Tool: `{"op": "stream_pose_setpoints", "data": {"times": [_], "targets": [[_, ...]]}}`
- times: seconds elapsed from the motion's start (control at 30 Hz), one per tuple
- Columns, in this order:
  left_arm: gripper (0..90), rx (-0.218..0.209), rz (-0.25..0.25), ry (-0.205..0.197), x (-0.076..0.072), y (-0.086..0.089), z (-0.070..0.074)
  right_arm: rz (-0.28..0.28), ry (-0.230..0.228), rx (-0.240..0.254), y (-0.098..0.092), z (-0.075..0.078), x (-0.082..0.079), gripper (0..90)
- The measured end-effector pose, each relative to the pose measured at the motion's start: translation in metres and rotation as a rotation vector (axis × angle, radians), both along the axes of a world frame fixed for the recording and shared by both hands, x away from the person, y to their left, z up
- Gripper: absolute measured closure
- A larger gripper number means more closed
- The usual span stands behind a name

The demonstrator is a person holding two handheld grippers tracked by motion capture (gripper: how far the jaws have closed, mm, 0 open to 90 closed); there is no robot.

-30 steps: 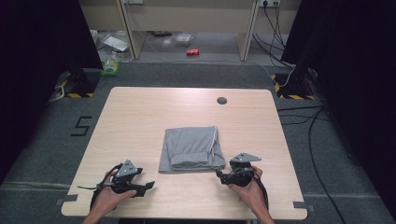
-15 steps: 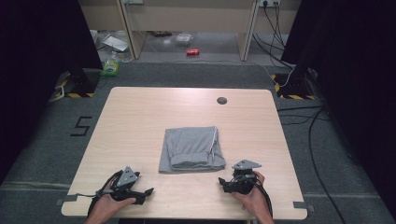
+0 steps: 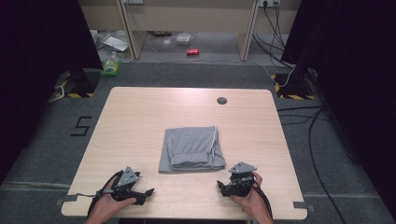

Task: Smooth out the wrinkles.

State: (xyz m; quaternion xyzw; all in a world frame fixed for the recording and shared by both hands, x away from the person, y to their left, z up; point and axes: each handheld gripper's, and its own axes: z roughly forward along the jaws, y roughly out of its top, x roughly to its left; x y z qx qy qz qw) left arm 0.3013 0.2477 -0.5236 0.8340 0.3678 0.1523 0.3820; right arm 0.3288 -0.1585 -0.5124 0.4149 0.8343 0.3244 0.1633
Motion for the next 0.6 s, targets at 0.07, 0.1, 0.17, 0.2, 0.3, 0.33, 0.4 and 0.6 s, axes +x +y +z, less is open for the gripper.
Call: {"op": "stream_pose_setpoints", "data": {"times": [0.07,0.1,0.17,0.2,0.3,0.33,0.4,0.6], "targets": [[12.5,0.000,0.000,0.000,0.0000,0.0000,0.0000,0.002,0.000,0.001,0.0000,-0.0001,0.0001,13.7],[12.5,0.001,-0.001,0.000,0.0000,0.0000,0.0000,0.003,-0.001,0.002,0.0001,-0.0002,0.0002,13.6],[12.5,0.000,-0.001,0.000,0.0001,0.0001,0.0000,0.004,-0.003,0.002,0.0001,-0.0003,0.0003,13.5],[12.4,0.001,-0.001,0.000,0.0001,0.0001,0.0000,0.004,-0.003,0.002,0.0001,-0.0004,0.0002,13.5],[12.4,0.001,-0.001,0.000,0.0001,0.0001,0.0000,0.004,-0.003,0.002,0.0003,-0.0005,0.0002,13.4],[12.4,0.000,-0.002,0.000,0.0002,0.0001,0.0000,0.005,-0.004,0.002,0.0003,-0.0005,0.0003,13.4],[12.4,0.001,-0.002,0.000,0.0002,0.0002,0.0000,0.006,-0.004,0.002,0.0004,-0.0005,0.0003,13.3],[12.4,0.001,-0.003,0.000,0.0003,0.0002,0.0000,0.007,-0.005,0.002,0.0003,-0.0006,0.0004,13.3]]}}
